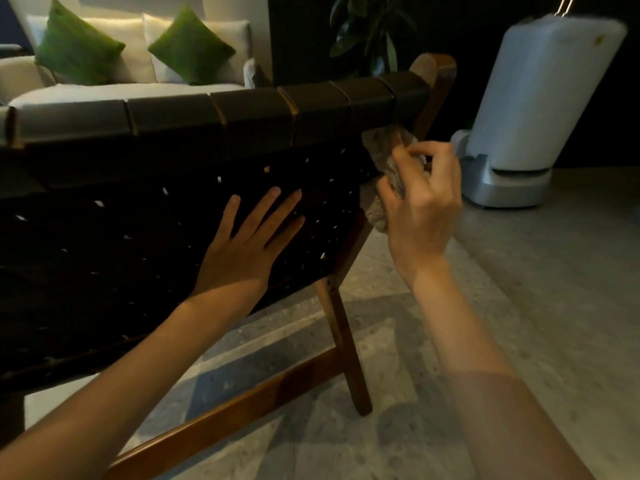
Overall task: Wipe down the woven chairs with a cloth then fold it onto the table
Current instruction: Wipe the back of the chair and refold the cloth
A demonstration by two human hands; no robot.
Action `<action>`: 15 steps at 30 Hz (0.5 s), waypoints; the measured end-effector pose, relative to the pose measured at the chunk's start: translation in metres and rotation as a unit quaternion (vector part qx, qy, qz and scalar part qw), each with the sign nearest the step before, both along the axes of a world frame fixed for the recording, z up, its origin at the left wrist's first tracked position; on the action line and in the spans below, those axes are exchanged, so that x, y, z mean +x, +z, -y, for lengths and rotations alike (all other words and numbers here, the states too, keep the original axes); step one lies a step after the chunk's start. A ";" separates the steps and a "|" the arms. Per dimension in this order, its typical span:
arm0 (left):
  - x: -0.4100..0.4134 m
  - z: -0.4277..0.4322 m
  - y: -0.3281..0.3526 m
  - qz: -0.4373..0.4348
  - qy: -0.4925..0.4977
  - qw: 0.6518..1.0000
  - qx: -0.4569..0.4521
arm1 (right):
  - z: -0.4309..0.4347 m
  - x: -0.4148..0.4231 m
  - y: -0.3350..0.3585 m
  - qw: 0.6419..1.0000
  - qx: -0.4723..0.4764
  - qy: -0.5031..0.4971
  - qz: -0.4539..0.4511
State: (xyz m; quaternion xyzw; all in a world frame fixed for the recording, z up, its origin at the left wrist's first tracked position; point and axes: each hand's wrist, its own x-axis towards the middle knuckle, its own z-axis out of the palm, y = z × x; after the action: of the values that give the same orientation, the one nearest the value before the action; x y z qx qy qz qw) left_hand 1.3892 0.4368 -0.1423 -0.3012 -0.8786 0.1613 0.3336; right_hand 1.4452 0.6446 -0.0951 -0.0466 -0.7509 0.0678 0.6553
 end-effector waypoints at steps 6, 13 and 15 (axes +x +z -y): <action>0.006 0.002 -0.001 -0.067 0.029 0.996 -0.053 | 0.010 -0.015 -0.016 0.997 -0.029 0.005 0.066; -0.008 0.001 -0.014 -0.072 0.014 0.996 -0.045 | 0.019 -0.045 -0.122 0.971 -0.126 0.075 0.186; -0.012 0.006 -0.016 -0.088 0.008 0.995 -0.052 | 0.020 -0.060 -0.161 0.945 -0.192 0.080 0.254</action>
State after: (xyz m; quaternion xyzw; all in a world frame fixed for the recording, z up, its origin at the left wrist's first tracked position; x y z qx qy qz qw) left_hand 1.3772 0.4306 -0.1584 -0.2955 -0.8386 0.2358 0.3923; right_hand 1.3853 0.6247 -0.2559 -0.1270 -0.8666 0.2484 0.4138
